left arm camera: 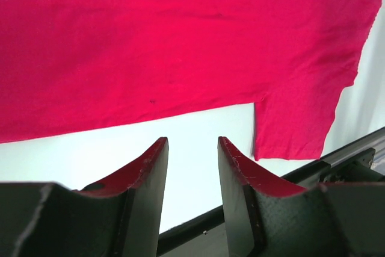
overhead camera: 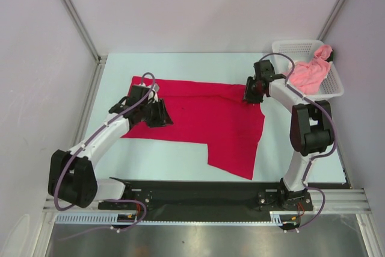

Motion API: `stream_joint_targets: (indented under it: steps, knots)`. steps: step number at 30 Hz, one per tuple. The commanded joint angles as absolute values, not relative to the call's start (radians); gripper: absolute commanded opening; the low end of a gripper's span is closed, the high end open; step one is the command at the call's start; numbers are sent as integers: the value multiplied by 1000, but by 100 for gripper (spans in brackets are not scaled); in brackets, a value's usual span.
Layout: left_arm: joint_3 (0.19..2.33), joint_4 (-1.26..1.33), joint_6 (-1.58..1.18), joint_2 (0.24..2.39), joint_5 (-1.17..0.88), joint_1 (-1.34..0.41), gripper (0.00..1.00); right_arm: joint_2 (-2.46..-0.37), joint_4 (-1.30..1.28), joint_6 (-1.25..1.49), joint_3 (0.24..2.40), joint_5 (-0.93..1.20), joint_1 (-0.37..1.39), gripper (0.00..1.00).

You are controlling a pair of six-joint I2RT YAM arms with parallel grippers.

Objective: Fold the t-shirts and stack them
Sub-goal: Fold the tshirt

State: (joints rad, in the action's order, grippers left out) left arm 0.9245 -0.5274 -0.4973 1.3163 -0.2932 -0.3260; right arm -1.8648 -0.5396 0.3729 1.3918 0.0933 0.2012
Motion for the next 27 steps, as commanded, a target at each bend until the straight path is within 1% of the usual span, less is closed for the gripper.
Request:
stream_joint_targets:
  steps: [1, 4, 8, 12, 14, 21, 27]
  knots:
    - [914, -515, -517, 1259, -318, -339, 44, -1848, -437, 420, 1358, 167, 192, 32]
    - [914, -526, -526, 1243, -314, -341, 44, -1858, -402, 423, 1322, 179, 192, 29]
    - [916, -540, -535, 1232, -333, -342, 45, -1890, -368, 408, 1324, 172, 190, 29]
    - [910, -538, -538, 1189, -336, -344, 55, -1934, -368, 408, 1362, 176, 187, 30]
    - [911, -540, -538, 1178, -333, -345, 56, -1966, -370, 405, 1379, 175, 186, 31]
    - [919, -549, -548, 1172, -325, -344, 56, -2061, -391, 388, 1500, 163, 163, 31]
    - [910, -557, -558, 1158, -318, -344, 56, -2152, -437, 388, 1675, 173, 141, 33]
